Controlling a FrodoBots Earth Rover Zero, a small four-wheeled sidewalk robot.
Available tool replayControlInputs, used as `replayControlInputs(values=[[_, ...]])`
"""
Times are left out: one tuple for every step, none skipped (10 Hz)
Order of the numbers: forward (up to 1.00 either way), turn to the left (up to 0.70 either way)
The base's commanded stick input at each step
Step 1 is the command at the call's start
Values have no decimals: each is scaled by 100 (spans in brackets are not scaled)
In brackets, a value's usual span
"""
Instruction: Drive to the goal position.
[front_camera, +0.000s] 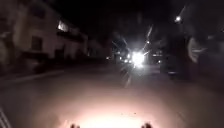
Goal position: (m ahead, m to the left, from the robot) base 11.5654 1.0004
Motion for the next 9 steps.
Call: replayControlInputs(values=[[70, 0], [70, 0], [70, 0], [70, 0], [70, 0], [70, 0], [70, 0], [70, 0], [70, 0]])
